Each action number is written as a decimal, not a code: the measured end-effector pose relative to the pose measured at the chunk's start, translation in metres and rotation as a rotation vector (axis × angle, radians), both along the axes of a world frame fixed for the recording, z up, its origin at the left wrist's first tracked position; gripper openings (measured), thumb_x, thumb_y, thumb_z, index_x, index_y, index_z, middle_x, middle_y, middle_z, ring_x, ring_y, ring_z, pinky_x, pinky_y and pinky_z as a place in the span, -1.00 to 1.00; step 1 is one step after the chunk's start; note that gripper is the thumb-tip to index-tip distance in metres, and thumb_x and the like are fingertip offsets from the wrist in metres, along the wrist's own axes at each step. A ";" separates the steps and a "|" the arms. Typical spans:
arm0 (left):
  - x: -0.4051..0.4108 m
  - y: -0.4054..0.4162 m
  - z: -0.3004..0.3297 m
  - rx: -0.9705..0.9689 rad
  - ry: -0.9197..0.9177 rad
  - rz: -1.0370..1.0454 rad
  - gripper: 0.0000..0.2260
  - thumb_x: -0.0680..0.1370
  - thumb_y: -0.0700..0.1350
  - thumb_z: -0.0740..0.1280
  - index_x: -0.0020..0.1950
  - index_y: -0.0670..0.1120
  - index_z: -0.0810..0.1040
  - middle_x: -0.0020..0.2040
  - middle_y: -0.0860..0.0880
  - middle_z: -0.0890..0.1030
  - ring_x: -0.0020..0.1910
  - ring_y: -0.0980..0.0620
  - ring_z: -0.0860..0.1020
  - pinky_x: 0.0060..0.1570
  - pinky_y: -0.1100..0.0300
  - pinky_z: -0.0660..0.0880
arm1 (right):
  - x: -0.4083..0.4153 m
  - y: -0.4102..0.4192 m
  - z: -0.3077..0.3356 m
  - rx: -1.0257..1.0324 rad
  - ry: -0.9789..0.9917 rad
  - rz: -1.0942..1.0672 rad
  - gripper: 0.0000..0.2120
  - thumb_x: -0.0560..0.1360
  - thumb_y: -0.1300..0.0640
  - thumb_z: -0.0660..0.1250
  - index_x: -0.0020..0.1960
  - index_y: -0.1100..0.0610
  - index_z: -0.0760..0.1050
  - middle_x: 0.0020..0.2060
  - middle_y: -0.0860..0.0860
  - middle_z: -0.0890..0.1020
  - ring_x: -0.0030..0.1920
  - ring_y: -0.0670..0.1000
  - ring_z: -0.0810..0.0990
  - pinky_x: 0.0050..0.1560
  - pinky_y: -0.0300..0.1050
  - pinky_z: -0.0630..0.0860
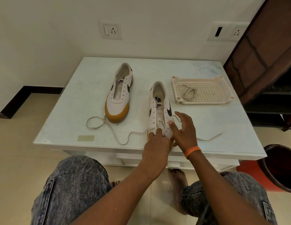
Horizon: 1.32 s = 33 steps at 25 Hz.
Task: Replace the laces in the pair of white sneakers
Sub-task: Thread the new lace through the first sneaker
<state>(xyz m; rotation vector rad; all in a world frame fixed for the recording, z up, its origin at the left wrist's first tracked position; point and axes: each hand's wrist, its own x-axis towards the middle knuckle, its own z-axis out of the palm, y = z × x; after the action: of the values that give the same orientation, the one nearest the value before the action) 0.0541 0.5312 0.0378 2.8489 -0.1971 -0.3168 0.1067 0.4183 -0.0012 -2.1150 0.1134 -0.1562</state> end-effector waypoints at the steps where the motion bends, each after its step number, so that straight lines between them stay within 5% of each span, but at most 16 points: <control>1: 0.000 -0.001 -0.001 -0.002 -0.002 -0.001 -0.61 0.59 -0.12 0.34 0.40 -0.15 0.41 0.42 -0.15 0.30 0.40 -0.16 0.28 0.22 0.02 0.48 | -0.001 0.005 -0.003 -0.058 -0.033 -0.034 -0.50 0.50 0.02 0.40 0.39 0.06 0.36 0.32 0.02 0.31 0.13 -0.11 0.43 0.14 -0.11 0.48; 3: 0.000 -0.001 -0.002 0.000 -0.001 0.005 -0.64 0.59 -0.13 0.34 0.38 -0.14 0.43 0.43 -0.14 0.30 0.40 -0.15 0.28 0.23 0.04 0.47 | -0.003 0.012 -0.011 -0.080 0.002 -0.183 -0.50 0.40 -0.10 0.47 0.20 0.13 0.42 0.21 0.08 0.35 -0.03 -0.06 0.44 -0.04 -0.17 0.46; 7: 0.006 0.000 -0.010 -0.016 -0.030 0.036 -0.65 0.57 -0.15 0.36 0.36 -0.12 0.45 0.42 -0.11 0.31 0.37 -0.11 0.31 0.17 0.09 0.48 | -0.004 0.016 -0.017 0.121 0.197 -0.287 -0.65 0.39 -0.15 0.44 -0.36 0.09 0.52 -0.40 0.07 0.60 -0.36 0.08 0.59 -0.12 0.07 0.62; 11: 0.007 0.001 -0.018 -0.049 -0.073 0.043 -0.64 0.57 -0.11 0.37 0.35 -0.10 0.48 0.37 -0.10 0.36 0.34 -0.10 0.34 0.14 0.08 0.50 | -0.001 0.014 -0.006 0.461 0.375 -0.371 -0.85 0.45 0.10 0.46 -0.20 0.17 0.62 -0.34 0.09 0.64 -0.36 0.06 0.56 -0.14 0.05 0.64; 14: 0.009 0.007 -0.025 -0.201 -0.119 0.166 -0.71 0.54 -0.08 0.39 0.26 -0.04 0.56 0.24 -0.02 0.48 0.20 0.01 0.45 0.03 0.20 0.52 | -0.003 0.011 0.002 0.704 0.531 -0.423 -0.79 0.43 0.08 0.48 -0.20 0.21 0.57 -0.29 0.12 0.62 -0.33 0.05 0.54 -0.30 -0.09 0.54; 18: 0.019 0.017 -0.023 -0.886 0.067 0.843 -0.90 0.50 -0.03 0.43 -0.09 -0.04 0.65 -0.12 0.00 0.65 -0.12 0.03 0.59 -0.20 0.25 0.51 | 0.000 0.013 0.002 0.614 0.474 -0.385 -0.74 0.42 0.05 0.50 -0.14 0.26 0.61 -0.39 0.09 0.56 -0.40 0.05 0.45 -0.36 -0.13 0.48; 22: 0.029 0.021 -0.021 -1.225 0.318 1.297 -0.65 0.39 0.12 0.52 -0.07 -0.13 0.58 -0.08 -0.14 0.65 -0.24 -0.03 0.56 -0.36 0.20 0.50 | -0.001 0.015 -0.001 0.590 0.434 -0.398 -0.86 0.45 0.14 0.47 -0.25 0.15 0.60 -0.42 0.07 0.55 -0.41 0.03 0.40 -0.39 -0.15 0.43; 28: 0.042 0.022 -0.007 -1.344 0.351 1.344 -0.67 0.49 0.01 0.45 0.14 -0.16 0.55 0.12 -0.15 0.64 0.01 0.02 0.55 -0.23 0.21 0.51 | -0.003 0.013 -0.003 0.644 0.426 -0.411 -0.86 0.52 0.15 0.39 -0.21 0.15 0.59 -0.31 0.08 0.61 -0.33 0.02 0.50 -0.29 -0.12 0.50; 33: 0.040 0.025 -0.012 -1.381 0.355 1.362 -0.76 0.54 0.02 0.39 0.04 -0.14 0.55 -0.16 -0.09 0.59 -0.26 0.05 0.50 -0.29 0.22 0.47 | 0.002 -0.005 0.002 0.890 0.425 -0.498 -0.89 0.57 0.20 0.31 -0.10 0.20 0.54 -0.20 0.10 0.65 -0.17 0.06 0.66 -0.15 0.01 0.61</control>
<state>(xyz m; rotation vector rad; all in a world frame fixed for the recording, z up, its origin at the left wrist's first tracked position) 0.0945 0.5566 0.0260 1.0763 1.0712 -0.2012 0.1084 0.4138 0.0012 -1.1687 0.8084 0.0549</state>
